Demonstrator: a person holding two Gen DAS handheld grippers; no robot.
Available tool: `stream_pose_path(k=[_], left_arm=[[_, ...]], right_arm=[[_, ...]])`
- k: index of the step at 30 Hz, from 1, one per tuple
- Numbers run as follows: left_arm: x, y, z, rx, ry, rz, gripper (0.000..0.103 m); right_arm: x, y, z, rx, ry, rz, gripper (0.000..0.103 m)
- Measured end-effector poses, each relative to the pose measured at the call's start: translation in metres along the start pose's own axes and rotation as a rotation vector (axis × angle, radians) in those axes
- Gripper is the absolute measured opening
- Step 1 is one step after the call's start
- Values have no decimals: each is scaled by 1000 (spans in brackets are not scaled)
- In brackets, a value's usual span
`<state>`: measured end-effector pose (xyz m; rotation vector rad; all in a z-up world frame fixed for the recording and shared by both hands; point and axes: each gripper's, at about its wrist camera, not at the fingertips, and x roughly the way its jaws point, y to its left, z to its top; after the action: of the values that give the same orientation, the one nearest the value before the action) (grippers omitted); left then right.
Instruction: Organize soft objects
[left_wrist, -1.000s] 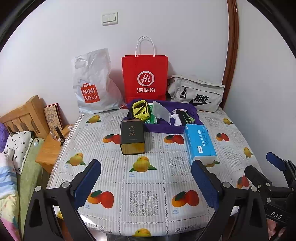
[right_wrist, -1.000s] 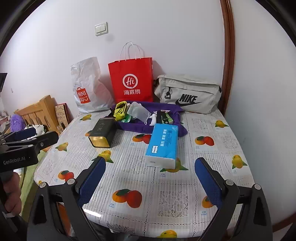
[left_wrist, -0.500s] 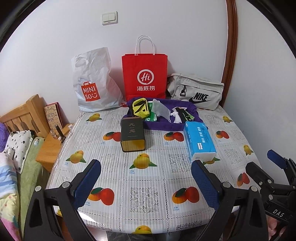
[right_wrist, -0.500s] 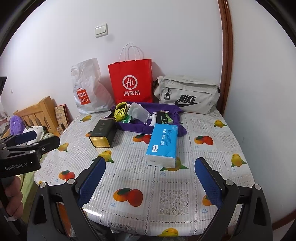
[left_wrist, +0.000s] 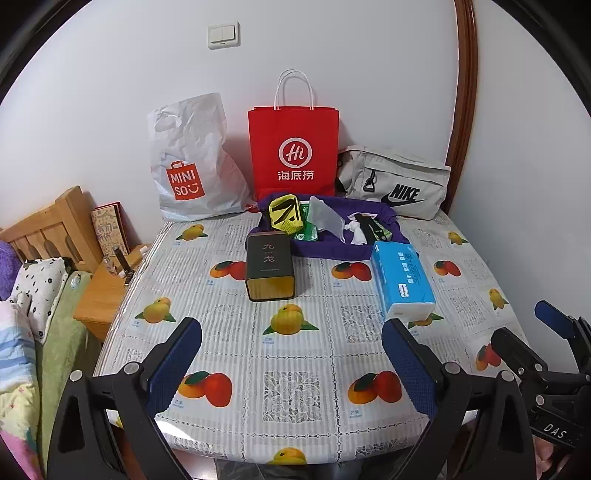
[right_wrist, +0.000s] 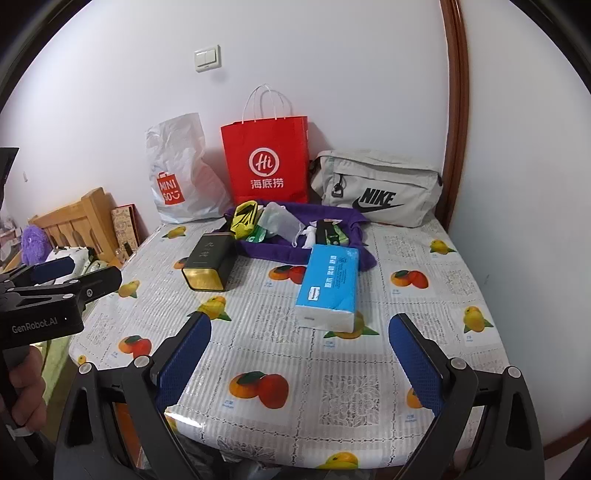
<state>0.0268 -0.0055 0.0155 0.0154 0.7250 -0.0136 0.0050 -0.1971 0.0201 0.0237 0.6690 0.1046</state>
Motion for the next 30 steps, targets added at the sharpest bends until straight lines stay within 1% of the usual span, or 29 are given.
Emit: stream_pose_path(k=[30], left_arm=[[-2, -1, -1, 10, -2, -1, 99]], right_arm=[[4, 0, -2, 4, 6, 5, 96]])
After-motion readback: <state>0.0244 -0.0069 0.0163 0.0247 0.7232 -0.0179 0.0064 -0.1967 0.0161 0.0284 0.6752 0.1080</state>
